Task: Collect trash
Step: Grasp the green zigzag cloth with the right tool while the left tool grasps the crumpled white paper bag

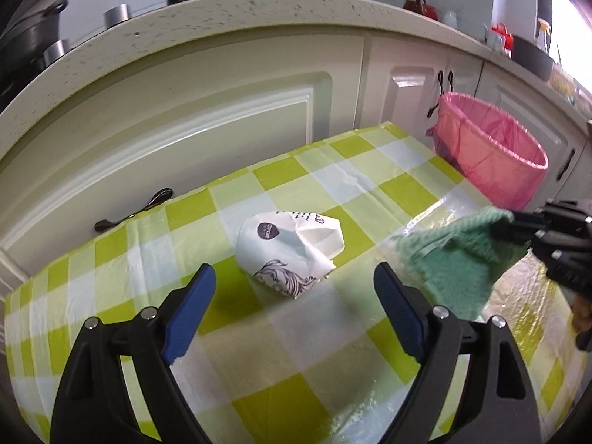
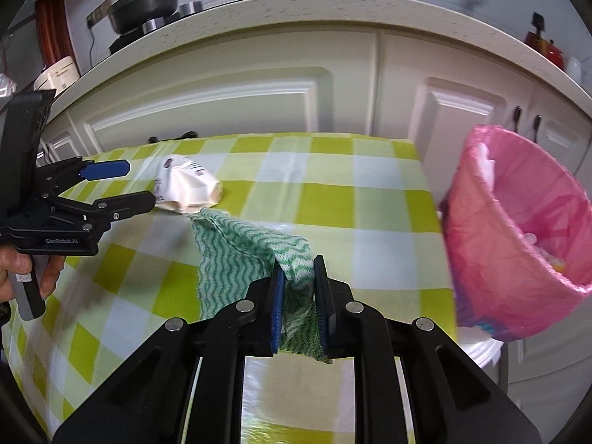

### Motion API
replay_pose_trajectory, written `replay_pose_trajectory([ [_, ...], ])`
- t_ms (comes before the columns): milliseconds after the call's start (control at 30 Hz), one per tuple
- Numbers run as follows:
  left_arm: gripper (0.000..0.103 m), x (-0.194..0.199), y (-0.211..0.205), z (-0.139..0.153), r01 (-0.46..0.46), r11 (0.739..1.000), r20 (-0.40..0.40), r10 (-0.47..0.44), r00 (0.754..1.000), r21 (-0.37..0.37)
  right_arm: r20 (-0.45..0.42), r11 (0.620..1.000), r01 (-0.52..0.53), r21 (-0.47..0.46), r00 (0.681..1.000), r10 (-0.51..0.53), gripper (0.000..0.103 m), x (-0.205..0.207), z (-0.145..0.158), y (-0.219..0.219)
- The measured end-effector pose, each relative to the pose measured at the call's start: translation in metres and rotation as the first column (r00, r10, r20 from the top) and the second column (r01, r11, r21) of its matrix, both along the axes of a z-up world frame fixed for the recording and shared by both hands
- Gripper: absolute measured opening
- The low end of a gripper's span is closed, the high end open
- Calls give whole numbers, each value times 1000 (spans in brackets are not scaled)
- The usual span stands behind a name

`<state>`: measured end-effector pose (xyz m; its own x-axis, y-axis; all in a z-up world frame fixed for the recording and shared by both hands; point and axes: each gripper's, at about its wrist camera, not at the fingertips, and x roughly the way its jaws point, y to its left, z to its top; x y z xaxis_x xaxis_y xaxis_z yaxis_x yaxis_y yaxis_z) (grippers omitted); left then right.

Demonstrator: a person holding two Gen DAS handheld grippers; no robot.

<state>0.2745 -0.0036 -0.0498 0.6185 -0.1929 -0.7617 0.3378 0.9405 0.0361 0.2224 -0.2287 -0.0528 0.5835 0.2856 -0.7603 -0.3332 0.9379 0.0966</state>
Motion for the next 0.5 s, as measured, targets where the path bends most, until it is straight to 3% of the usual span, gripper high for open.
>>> replay_pose_trajectory([
  [333, 88, 23, -23, -17, 59, 985, 4, -61, 998, 164, 0, 999, 43, 15, 999, -43, 16, 3, -1, -21],
  [500, 68, 25, -26, -28, 71, 976, -27, -67, 997, 206, 3, 998, 52, 22, 999, -52, 16, 2, 0, -22],
])
